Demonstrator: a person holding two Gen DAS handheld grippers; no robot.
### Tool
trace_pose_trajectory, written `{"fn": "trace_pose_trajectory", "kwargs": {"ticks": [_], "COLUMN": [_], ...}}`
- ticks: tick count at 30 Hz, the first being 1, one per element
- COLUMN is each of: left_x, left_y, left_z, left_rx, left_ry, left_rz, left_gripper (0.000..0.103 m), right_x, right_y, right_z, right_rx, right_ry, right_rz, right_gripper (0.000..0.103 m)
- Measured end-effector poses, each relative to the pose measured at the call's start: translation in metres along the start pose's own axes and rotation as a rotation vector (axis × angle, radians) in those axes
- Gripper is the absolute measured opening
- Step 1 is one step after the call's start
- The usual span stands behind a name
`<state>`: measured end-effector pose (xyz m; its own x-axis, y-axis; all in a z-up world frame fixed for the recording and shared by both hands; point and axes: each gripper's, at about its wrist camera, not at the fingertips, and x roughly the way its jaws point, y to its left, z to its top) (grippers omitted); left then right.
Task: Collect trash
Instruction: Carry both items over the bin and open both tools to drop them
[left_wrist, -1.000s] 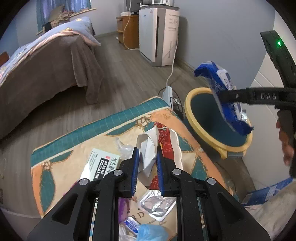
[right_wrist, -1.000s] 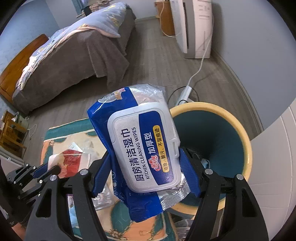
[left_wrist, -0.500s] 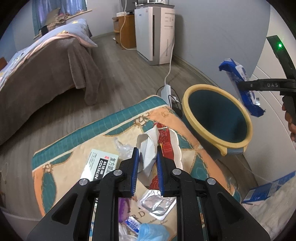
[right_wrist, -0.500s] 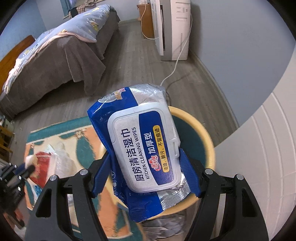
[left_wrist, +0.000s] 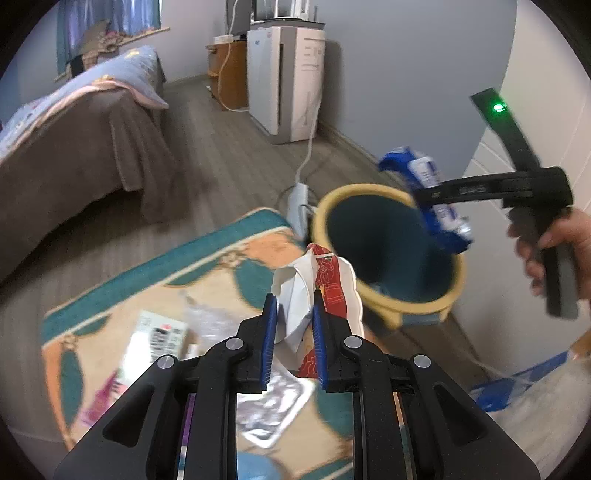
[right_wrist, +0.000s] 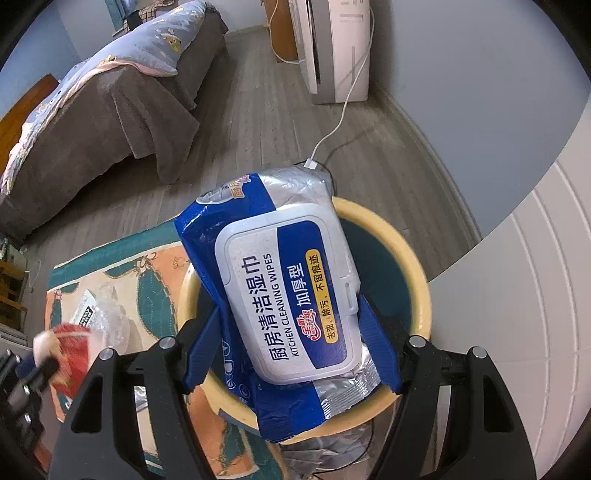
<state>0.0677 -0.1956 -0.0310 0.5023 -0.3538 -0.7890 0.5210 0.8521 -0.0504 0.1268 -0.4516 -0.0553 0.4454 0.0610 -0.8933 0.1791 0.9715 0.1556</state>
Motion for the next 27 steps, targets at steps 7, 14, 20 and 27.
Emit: {"fn": "trace_pose_trajectory", "kwargs": {"ticks": [7,14,20,27], "left_x": [0.028,0.053,0.075,0.085], "left_y": [-0.036,-0.069,-0.073,-0.07], "left_z": [0.007,0.024,0.041,0.06], "left_rx": [-0.039,0.051,0.068,0.047], "left_ry": [0.054,0.09,0.108,0.067], "left_rz": [-0.078,-0.059,-0.033,0.01], "left_gripper": [0.019,0.019,0.019,0.029], "right_x": [-0.002,0.006,0.009,0.012], "right_y": [-0.005,-0.018,-0.038,-0.049], "right_z": [0.0,0.001,0.002,0.003], "right_rx": [0.031,0.082,0.185,0.228], "right_ry": [-0.006,0.007,-0.003,-0.003], "right_rz": [0.031,0.053,0.055,0.055], "right_gripper": [0.07,0.071,0.071,0.072]}}
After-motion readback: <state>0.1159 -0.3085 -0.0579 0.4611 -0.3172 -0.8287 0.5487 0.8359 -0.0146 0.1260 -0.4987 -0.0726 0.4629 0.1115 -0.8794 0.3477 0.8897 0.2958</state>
